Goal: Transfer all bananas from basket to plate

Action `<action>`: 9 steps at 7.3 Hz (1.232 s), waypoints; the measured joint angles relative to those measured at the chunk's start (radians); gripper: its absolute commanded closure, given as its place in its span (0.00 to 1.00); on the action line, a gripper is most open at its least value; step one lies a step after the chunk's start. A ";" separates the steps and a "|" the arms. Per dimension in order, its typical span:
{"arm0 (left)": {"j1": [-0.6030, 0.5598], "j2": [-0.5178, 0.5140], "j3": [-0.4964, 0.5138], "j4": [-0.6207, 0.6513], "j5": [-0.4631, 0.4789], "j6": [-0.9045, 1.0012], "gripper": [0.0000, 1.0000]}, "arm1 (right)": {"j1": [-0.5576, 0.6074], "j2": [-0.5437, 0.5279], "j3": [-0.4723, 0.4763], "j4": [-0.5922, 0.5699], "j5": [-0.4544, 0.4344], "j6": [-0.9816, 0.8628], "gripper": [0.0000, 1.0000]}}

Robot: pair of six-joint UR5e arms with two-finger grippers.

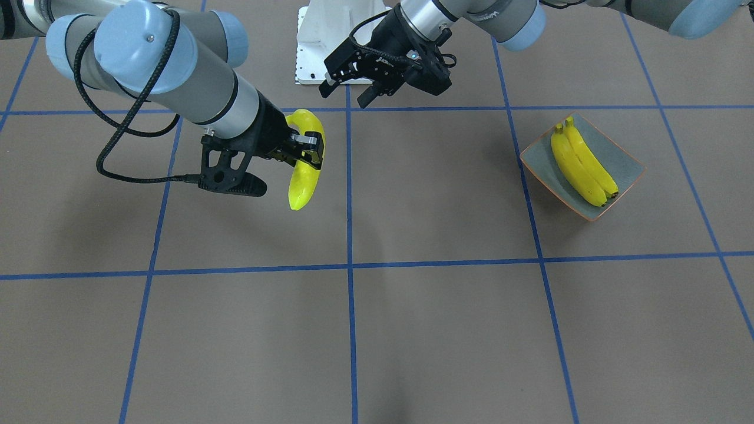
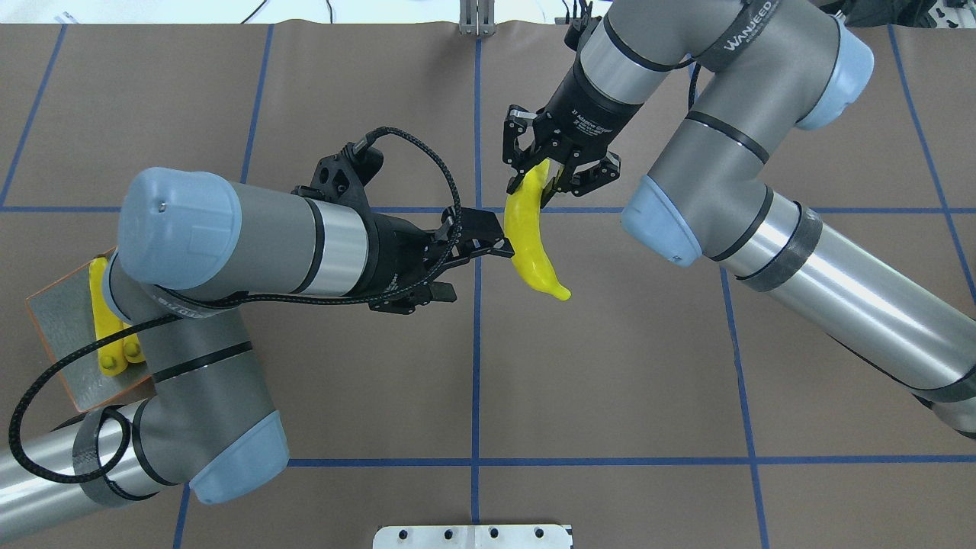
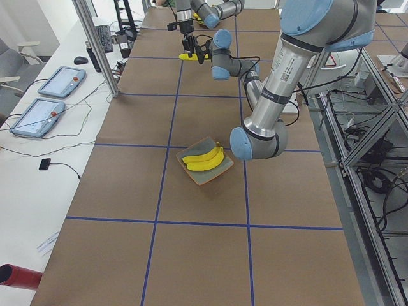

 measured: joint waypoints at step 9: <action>0.005 -0.044 0.053 -0.012 0.001 -0.001 0.01 | -0.038 0.004 0.060 0.000 0.015 0.032 1.00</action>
